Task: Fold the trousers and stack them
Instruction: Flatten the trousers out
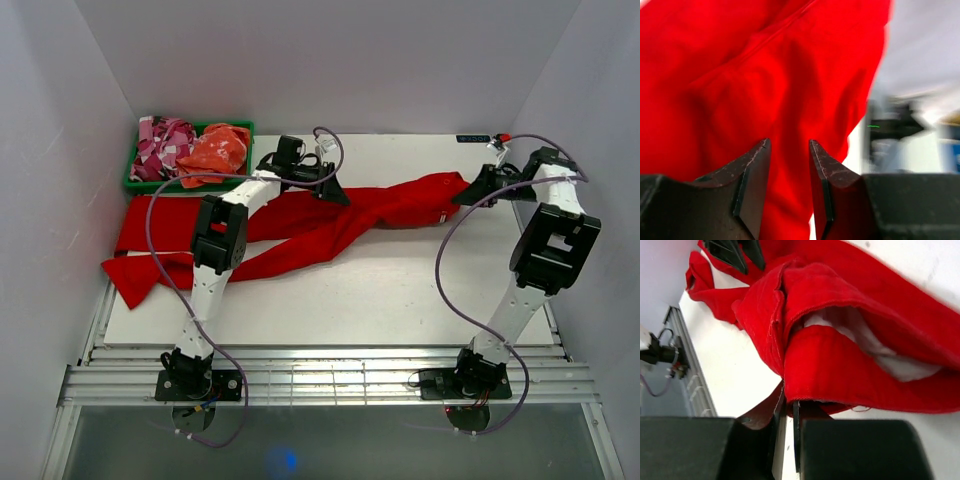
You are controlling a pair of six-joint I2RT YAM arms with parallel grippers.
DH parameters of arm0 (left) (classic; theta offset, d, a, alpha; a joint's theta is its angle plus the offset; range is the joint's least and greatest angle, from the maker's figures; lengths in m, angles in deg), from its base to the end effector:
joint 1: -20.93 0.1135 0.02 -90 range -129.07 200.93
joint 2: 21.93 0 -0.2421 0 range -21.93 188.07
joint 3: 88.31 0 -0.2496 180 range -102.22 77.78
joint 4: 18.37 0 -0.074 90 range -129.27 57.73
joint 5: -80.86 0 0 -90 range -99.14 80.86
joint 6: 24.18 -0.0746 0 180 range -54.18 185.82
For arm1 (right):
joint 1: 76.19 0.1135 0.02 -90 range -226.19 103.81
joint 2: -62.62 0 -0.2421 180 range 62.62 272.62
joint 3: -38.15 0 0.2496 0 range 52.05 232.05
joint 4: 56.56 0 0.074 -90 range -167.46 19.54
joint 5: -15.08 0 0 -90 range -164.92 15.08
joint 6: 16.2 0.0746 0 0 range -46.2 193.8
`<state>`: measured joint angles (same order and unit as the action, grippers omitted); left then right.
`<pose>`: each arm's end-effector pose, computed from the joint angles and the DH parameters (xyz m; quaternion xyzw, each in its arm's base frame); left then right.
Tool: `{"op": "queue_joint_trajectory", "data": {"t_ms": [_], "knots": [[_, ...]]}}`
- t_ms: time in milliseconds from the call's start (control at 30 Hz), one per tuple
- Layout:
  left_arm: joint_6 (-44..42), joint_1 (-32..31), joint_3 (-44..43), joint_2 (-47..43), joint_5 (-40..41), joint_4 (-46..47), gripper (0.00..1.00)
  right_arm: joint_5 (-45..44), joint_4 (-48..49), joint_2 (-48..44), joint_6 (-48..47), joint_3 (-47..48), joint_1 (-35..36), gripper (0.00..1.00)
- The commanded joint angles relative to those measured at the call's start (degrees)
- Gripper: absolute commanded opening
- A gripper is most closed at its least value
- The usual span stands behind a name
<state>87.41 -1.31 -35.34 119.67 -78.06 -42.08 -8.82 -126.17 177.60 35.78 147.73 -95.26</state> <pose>0.4646 -0.2652 0.1386 0.2510 0.7405 -0.6066 0.1436 0.3981 -0.0655 0.2088 -0.2070 0.8080 0.4227 0.3544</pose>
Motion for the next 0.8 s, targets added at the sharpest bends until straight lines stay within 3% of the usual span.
{"op": "queue_joint_trajectory", "data": {"t_ms": [0,133,200,300,400,533,567,667,767], "knots": [[-31.05,-1.31,2.49,-10.53,20.38,-29.06,0.47,-1.14,-19.27,2.62,0.3,1.63,-4.21,0.08],[-35.55,-1.84,22.34,-30.44,38.22,-18.87,0.5,-13.16,-19.09,1.57,3.64,-2.51,-7.55,0.08],[-38.71,-1.93,28.02,-36.28,46.98,-15.34,0.56,-16.08,-18.65,1.74,9.85,-3.57,-10.45,0.08],[-45.3,-1.75,35.58,-44.73,50.46,-16.04,0.6,-16.98,-19.36,1.83,14.2,-3.75,-12.83,0.08],[-50.75,-1.75,41.48,-50.8,49.33,-16.3,0.62,-16.8,-19.27,1.39,12.28,-1.65,-12.22,0.08],[-52.17,-2.19,35.18,-47.92,44.94,-19.46,0.63,-21.18,-17.6,-0.71,7.79,-3.2,-9.76,0.08],[-52.87,-2.63,30.03,-46.17,44.67,-19.99,0.63,-22.33,-16.73,-1.59,6.92,-4.52,-8.37,0.08],[-53.31,-4.74,20.78,-36.51,47.2,-19.64,0.62,-28.47,-11.9,-5.02,5.42,-10.15,-5.99,0.08],[-53.14,-7.02,4.27,-22.63,49.06,-22.35,0.62,-32.7,-9.08,-7.57,3.14,-14.71,-3.79,0.08]]}}
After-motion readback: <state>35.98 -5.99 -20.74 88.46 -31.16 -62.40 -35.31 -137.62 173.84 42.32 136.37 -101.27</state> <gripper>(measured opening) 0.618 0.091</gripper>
